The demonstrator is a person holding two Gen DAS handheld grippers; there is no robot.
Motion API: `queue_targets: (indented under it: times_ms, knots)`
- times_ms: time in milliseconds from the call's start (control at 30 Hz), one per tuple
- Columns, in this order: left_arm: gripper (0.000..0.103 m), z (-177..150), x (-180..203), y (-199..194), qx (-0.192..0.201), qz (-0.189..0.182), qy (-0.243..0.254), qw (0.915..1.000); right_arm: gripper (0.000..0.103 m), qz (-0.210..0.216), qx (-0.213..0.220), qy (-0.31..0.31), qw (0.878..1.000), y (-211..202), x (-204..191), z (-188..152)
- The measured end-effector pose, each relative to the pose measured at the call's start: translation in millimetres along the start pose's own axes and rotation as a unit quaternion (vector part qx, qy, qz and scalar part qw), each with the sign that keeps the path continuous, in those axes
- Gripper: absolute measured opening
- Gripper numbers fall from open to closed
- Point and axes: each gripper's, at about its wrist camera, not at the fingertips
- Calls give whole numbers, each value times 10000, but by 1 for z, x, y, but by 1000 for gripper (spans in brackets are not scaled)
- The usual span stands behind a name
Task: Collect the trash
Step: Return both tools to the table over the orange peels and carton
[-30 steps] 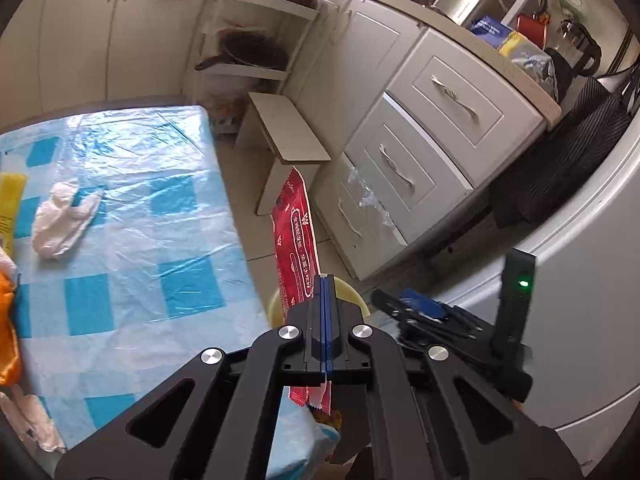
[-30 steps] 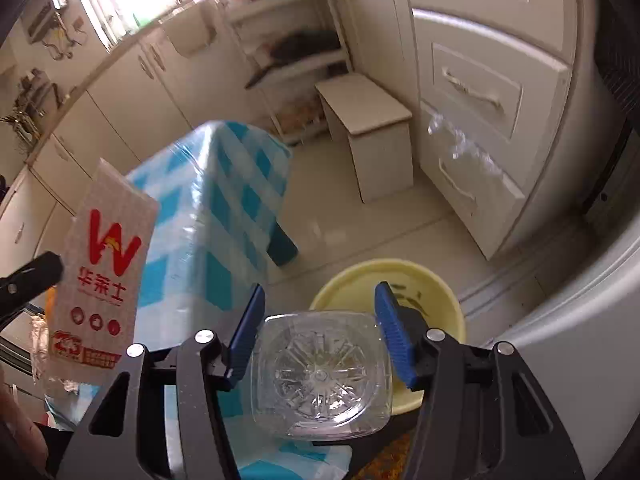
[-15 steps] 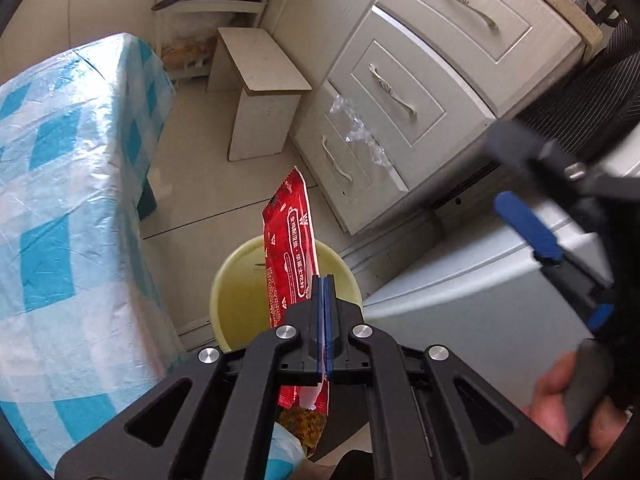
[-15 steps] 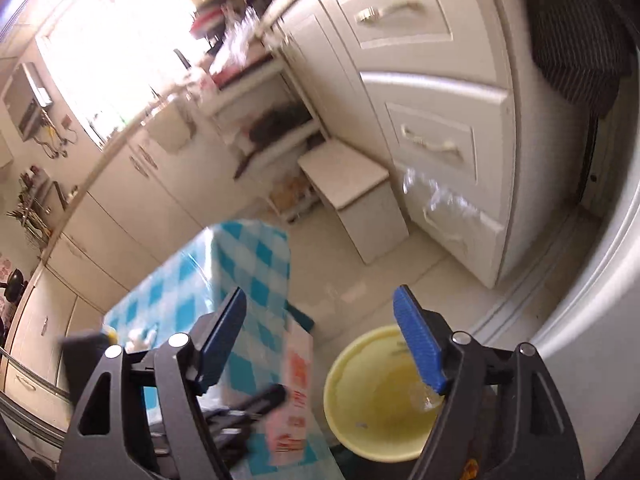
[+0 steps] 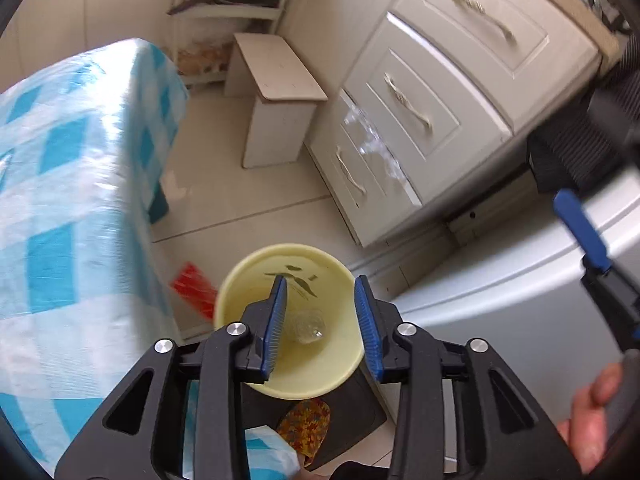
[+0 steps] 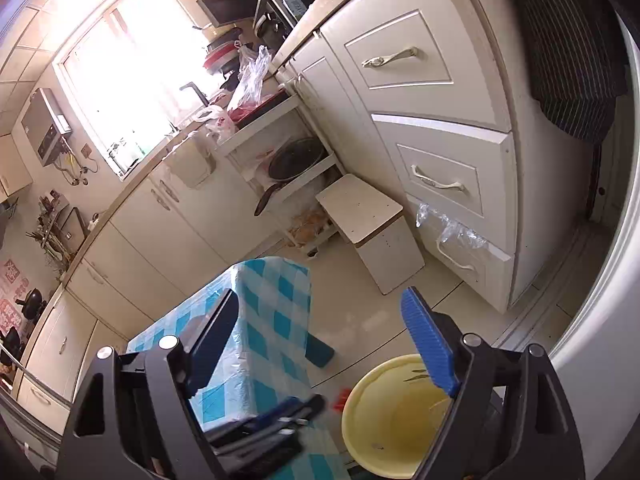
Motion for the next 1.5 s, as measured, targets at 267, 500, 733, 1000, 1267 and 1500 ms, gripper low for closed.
queue_targets:
  times_ms: [267,500,733,1000,1267,1500]
  knots:
    - [45,-13,-33,-105,605,447,-14,9972,81,209,-396,-211,9988,13,-19,-10]
    - [54,-67,-78,-200,1043,1253,-262,9863,81,560,-717,-1171,9889,15,-77,-43]
    - [61,-115,-156,-297,1458,1921,-1090,9643,81,1358,-1232,-2790,9426,5,-166,-124]
    - [68,-145,-206,-342,1770,2266,-1681,9429,81,1795,-1376,-4273,8753,-18,-240,-220]
    - [72,-147,-218,-346,1737,2342,-1526,9443,81,1985,-1937,-3420,8978,-2,-268,-227]
    - [75,-125,-263,-371,1841,2416,-1964,9323,81,2337,-3031,-2076,9002,50,-291,-227]
Point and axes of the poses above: each gripper's, at about its wrist camera, not at the fingertips, and y roughly the way its jaws point, x to its right, z to its top, and after that the axes turned 13 degrees about -z, right-handed
